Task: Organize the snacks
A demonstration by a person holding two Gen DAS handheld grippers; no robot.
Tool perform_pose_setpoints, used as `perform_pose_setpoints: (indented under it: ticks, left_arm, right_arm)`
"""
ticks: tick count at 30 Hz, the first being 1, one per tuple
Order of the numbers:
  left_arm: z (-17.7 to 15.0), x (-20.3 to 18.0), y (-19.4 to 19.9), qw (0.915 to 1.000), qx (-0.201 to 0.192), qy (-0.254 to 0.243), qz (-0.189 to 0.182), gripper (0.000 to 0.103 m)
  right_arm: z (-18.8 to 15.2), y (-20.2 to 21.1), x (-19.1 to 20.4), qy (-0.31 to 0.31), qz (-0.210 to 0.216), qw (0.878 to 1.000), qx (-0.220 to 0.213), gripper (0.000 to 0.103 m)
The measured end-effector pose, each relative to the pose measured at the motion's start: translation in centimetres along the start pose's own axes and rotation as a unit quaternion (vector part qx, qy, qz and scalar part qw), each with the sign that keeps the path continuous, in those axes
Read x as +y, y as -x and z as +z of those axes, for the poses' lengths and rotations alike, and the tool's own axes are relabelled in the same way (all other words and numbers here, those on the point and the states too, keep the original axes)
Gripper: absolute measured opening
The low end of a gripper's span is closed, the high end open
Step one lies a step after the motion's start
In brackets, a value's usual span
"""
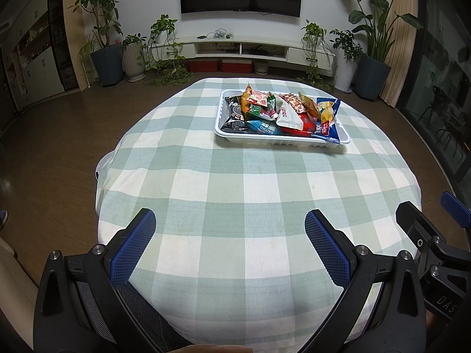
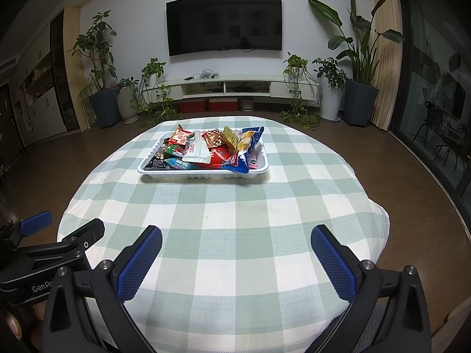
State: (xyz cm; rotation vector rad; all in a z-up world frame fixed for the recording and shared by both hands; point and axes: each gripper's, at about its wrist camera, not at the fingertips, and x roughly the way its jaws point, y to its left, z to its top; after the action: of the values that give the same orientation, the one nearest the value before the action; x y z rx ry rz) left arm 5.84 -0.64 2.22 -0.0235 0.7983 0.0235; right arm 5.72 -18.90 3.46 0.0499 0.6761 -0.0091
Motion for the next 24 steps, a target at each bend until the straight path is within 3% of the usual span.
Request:
perform_pose_setpoints:
  ticks: [24]
  left_arm:
    - [-0.75, 0.02, 0.24, 1.0000, -0.005, 0.001, -0.001, 0.103]
  right_arm:
    - [0.08, 0.29, 0.01, 0.000, 0.000, 1.000, 0.003, 0.103]
